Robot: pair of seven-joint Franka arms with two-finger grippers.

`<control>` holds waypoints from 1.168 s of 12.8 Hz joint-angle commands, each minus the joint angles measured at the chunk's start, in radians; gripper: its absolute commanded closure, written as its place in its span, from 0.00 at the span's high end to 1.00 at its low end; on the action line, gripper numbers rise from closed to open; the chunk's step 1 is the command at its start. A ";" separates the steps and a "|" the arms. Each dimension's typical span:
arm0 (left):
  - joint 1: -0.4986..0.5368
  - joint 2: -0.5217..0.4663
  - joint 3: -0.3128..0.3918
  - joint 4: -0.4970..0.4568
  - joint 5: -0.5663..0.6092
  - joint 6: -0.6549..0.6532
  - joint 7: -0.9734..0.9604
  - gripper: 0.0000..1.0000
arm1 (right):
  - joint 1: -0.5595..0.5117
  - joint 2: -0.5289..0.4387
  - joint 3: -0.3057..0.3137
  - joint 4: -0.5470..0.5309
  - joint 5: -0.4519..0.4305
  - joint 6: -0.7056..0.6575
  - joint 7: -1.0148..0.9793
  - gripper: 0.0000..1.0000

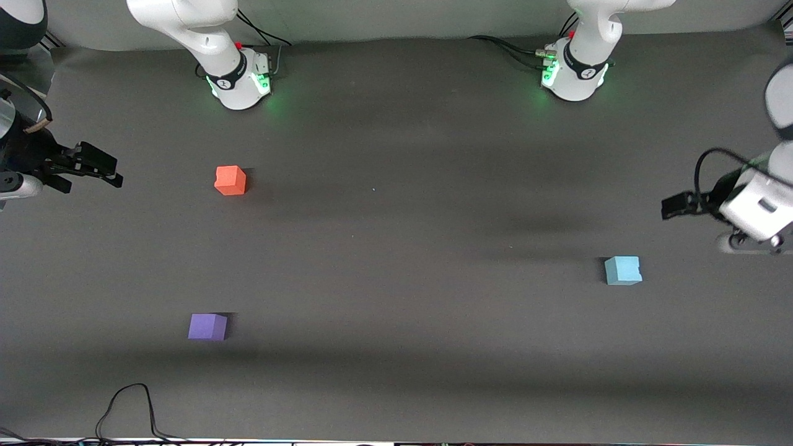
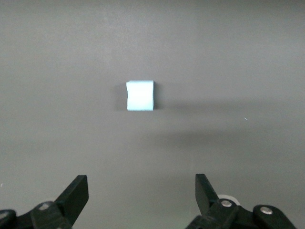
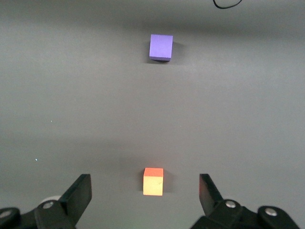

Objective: Place blue block between orange and purple blocks
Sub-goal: 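Reach the left gripper down to the light blue cube and grasp it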

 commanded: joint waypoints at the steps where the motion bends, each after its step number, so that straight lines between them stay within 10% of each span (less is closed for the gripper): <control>1: 0.029 0.083 0.002 -0.029 0.010 0.126 0.047 1.00 | 0.009 0.006 -0.005 0.013 -0.012 -0.016 -0.002 1.00; 5: 0.048 0.126 0.002 -0.243 0.010 0.463 0.054 1.00 | 0.009 0.007 -0.005 0.013 -0.012 -0.016 -0.003 1.00; 15: 0.039 0.364 -0.001 -0.286 0.007 0.769 0.054 1.00 | 0.039 0.024 -0.004 0.015 -0.012 -0.002 -0.002 1.00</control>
